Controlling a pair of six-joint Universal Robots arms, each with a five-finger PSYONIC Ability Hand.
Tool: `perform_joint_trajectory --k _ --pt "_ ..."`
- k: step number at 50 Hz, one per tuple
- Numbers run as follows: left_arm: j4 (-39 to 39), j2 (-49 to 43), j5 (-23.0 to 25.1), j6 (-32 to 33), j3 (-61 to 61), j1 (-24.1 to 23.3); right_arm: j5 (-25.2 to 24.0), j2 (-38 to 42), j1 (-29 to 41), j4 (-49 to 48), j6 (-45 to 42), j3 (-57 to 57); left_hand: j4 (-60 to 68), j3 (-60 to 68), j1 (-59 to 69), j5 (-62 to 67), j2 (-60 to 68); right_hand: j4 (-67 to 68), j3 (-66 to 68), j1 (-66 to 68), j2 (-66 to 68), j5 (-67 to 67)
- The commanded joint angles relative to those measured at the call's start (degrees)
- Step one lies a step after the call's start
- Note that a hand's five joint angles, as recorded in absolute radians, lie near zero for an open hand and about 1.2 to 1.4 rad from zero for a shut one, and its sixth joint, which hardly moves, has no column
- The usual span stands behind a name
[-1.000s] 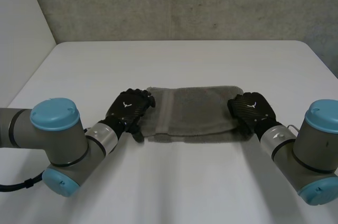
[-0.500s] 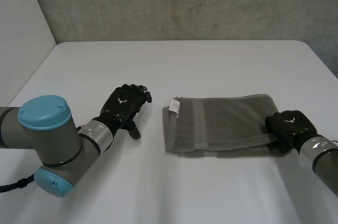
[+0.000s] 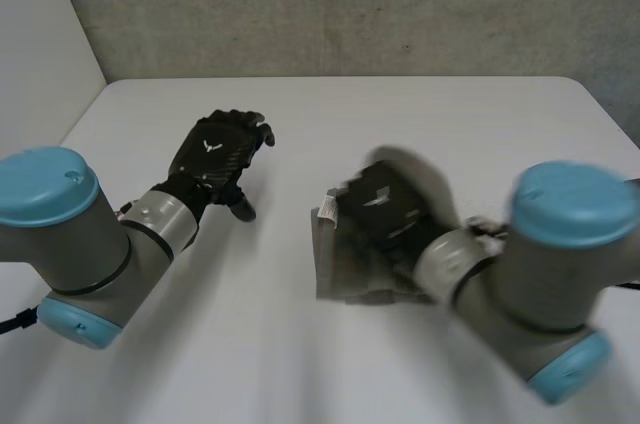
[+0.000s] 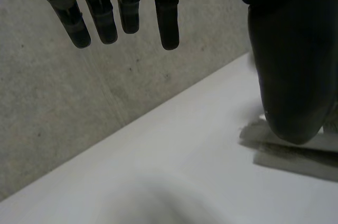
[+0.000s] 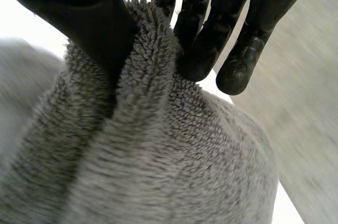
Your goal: Fold the towel.
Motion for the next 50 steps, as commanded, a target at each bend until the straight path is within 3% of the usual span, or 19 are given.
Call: perform_joint_trajectory --k 1,2,3,4,5,6,10,14,24,26,32,41,50 --pt "0.1 1.3 -0.1 -0.6 0.3 -0.4 1.1 8.2 9.1 0.0 0.2 -4.3 -2.0 -2.2 -1.5 -1.4 -1.7 2.8 2.6 4.0 4.2 3.6" --pt "0.1 1.2 -0.1 -0.7 0.3 -0.5 2.2 9.0 9.1 0.0 0.2 -4.7 -2.0 -2.2 -1.5 -1.4 -1.7 -4.8 -5.0 -3.6 -3.4 -4.0" --pt "0.1 1.2 -0.1 -0.7 0.3 -0.5 3.5 9.1 9.1 0.0 0.3 -4.8 -2.0 -2.2 -1.5 -1.4 -1.7 -29.8 -30.0 -28.7 -28.4 -29.1" --pt "0.1 1.2 -0.1 -0.7 0.4 -0.6 3.5 9.1 9.1 0.0 0.3 -4.8 -2.0 -2.2 -1.5 -1.4 -1.7 -30.1 -30.3 -28.9 -28.7 -29.3" --pt "0.2 1.2 -0.1 -0.7 0.5 -0.6 5.1 8.9 9.0 0.0 0.6 -4.8 -2.0 -2.2 -1.5 -1.4 -1.7 -52.2 -52.4 -51.1 -50.8 -51.5" --pt "0.2 1.2 -0.1 -0.7 0.5 -0.6 6.7 8.8 8.9 0.1 1.0 -4.6 -2.0 -2.2 -1.5 -1.4 -1.7 -60.6 -60.8 -59.5 -59.2 -59.9" --pt "0.2 0.2 -0.1 -1.0 1.9 -1.2 9.3 7.0 8.8 0.3 2.7 -3.7 -2.0 -2.2 -1.5 -1.4 -1.7 -67.2 -67.4 -66.0 -65.8 -66.4" --pt "0.1 -0.4 -0.1 -2.5 3.2 -1.5 10.2 3.8 7.8 0.2 5.4 -2.2 -2.0 -2.2 -1.5 -1.4 -1.7 -67.2 -67.4 -66.0 -65.8 -66.4" --pt "-0.5 -1.7 -0.3 -13.4 5.5 -5.3 10.5 -4.9 -2.5 0.9 12.4 3.8 -1.3 -1.5 -0.8 -0.8 -1.0 -67.2 -67.4 -66.0 -65.8 -66.4" --pt "-0.6 -2.2 -0.3 -14.2 5.5 -6.4 10.4 -5.6 -7.4 3.5 13.0 4.0 -1.3 -1.5 -0.8 -0.8 -1.0 -67.2 -67.4 -66.0 -65.8 -66.4" --pt "-2.7 -4.9 -0.3 -14.9 5.4 -9.7 8.7 -4.0 -12.0 8.3 17.3 2.4 -0.4 -0.7 0.1 0.1 -0.2 -67.2 -67.4 -66.0 -65.8 -66.4" --pt "-13.3 -11.8 -3.0 -14.2 7.6 -11.3 2.0 2.8 -13.4 8.3 29.9 0.4 -2.0 -2.2 -1.5 -1.4 -1.7 -67.2 -67.4 -66.0 -65.8 -66.4" --pt "-15.8 -13.4 -5.2 -14.2 8.9 -11.5 1.4 5.3 -13.6 8.7 30.8 -0.5 -3.1 -3.4 -2.6 -2.6 -2.8 -67.2 -67.4 -66.0 -65.8 -66.4"
